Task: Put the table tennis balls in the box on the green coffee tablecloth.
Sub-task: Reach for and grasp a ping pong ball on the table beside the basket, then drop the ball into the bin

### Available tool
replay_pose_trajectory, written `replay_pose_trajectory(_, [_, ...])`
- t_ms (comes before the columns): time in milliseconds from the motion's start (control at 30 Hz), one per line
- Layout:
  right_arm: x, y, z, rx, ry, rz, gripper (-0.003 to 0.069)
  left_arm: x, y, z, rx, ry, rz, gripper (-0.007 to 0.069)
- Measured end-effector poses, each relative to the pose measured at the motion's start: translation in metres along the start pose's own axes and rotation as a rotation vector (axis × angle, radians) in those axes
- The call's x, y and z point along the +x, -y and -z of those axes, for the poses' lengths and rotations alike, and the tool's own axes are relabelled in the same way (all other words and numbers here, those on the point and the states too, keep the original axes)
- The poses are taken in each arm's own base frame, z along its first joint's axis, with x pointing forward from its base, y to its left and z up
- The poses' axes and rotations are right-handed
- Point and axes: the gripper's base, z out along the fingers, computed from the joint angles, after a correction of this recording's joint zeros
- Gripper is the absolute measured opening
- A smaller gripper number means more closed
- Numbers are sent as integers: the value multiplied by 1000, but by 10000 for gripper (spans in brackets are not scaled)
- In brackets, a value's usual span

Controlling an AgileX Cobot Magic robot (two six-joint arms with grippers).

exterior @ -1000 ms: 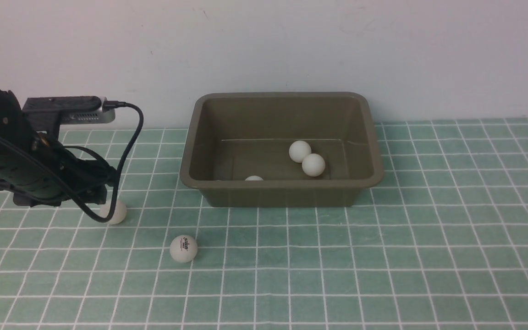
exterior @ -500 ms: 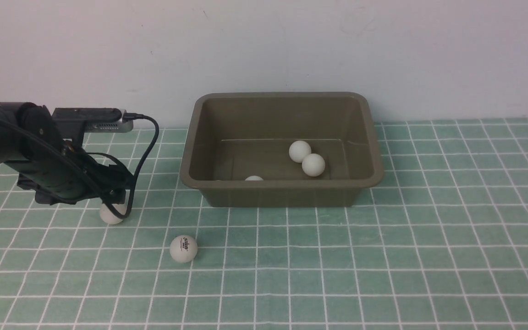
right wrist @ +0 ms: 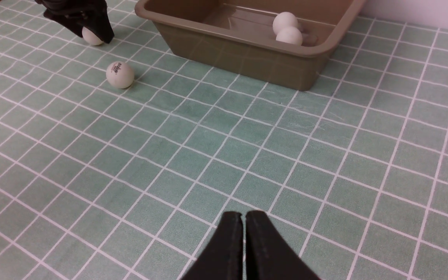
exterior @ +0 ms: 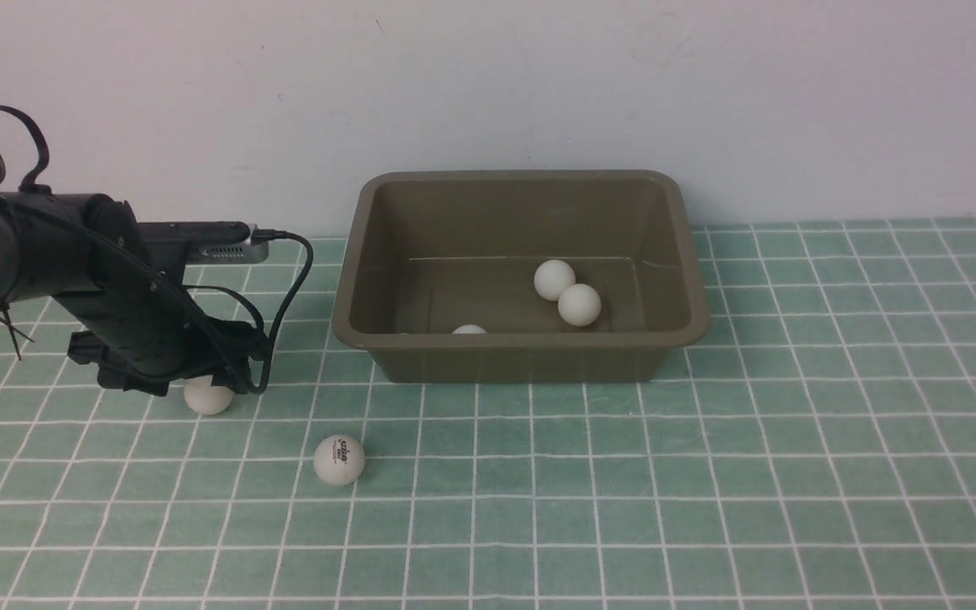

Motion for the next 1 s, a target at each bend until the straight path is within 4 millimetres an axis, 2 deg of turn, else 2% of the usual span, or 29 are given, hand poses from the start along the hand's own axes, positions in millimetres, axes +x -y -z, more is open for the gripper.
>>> replay_pose_trajectory(100, [0,0,0,-2,0,-1,1,-4,1,13,-6,-41,-23,352])
replay_pose_trajectory(200, [0,0,0,-2,0,-2,1,-22,3,55,-26,-69,-59,352])
replay_pose_trajectory(367, [0,0,0,-2,0,-2,1,-49,16,110,-3,-28,-76,352])
replay_pose_trajectory(433, [0,0,0,-2,0,-2,1,-59,30,133,47,12,-110,352])
replay_pose_trajectory(500, [0,0,0,-2,0,-2,1,-70,55,154,128,96,-182,352])
replay_pose_trajectory(600, [0,0,0,-2,0,-2,1,-76,84,163,202,165,-263,352])
replay_pose_trajectory(700, [0,0,0,-2,0,-2,1,-80,123,151,271,228,-360,352])
replay_pose_trajectory(800, [0,0,0,-2,0,-2,1,-79,146,127,285,231,-412,352])
replay_pose_trajectory(833, [0,0,0,-2,0,-2,1,-78,159,107,286,222,-437,352])
replay_pose_trajectory(867, [0,0,0,-2,0,-2,1,-76,167,90,284,209,-454,357])
replay_pose_trajectory(1000, [0,0,0,-2,0,-2,1,-72,183,60,284,203,-489,405])
